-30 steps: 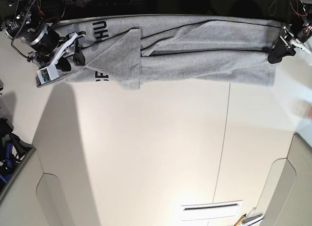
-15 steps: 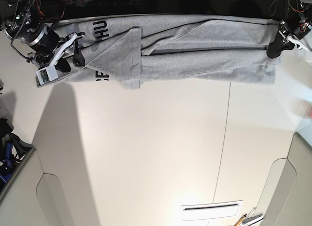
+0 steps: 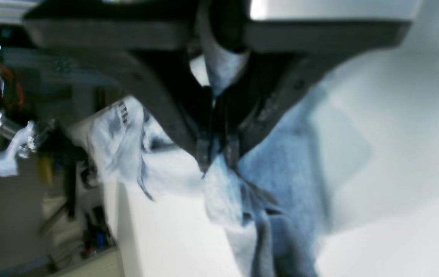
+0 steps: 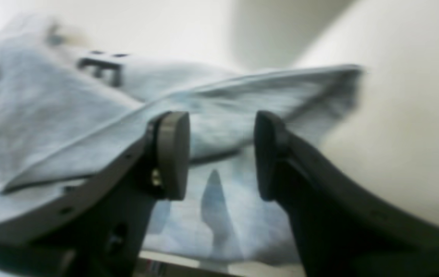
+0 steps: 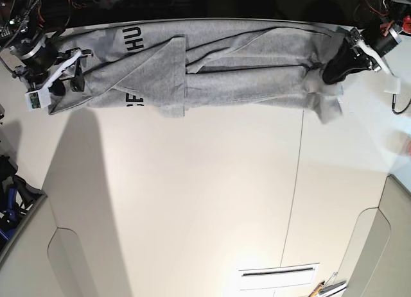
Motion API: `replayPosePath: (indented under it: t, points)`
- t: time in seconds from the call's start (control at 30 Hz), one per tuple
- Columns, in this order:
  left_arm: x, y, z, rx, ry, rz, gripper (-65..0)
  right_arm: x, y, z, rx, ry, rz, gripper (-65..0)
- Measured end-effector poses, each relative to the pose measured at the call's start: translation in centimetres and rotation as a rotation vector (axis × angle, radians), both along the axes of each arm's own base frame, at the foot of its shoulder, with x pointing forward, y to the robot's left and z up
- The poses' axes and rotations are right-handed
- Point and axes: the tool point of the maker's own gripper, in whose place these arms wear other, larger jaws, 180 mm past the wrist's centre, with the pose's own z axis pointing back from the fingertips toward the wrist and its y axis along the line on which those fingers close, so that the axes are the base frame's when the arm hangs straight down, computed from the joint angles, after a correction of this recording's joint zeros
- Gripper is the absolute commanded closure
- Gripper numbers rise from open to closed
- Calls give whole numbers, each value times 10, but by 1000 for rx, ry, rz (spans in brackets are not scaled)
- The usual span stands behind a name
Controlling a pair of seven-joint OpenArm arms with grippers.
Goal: Fold the T-shirt properly
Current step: 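Grasp the strip end with the left gripper and fold it toward the right gripper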
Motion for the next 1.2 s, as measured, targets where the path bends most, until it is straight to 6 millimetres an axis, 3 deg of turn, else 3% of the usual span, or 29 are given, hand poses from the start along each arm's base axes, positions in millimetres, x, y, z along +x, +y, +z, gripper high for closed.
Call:
replayPosePath:
  t: [0.3,0.57,0.9,1.07,1.1,1.2]
  points:
    - [6,-122,10,-151,-47,-318,0,-5,-49,13,-62,-24,-140,-274]
    - [4,-201,22,-271,-82,-501,0,-6,-53,14,-66,-25,-152,-274]
    - [-13,-241,12,-242,-64,-605,0,-6,-53,14,-66,-25,-151,-274]
    - [6,-240,6,-144,-108,-576,0,-6,-53,14,-66,-25,-151,-274]
    - [9,-240,8,-144,-116,-571,-21,-5,-53,14,-65,-26,-151,-274]
    - [11,-240,9,-144,-123,-568,-216,-5,-52,14,-62,-27,-151,-274]
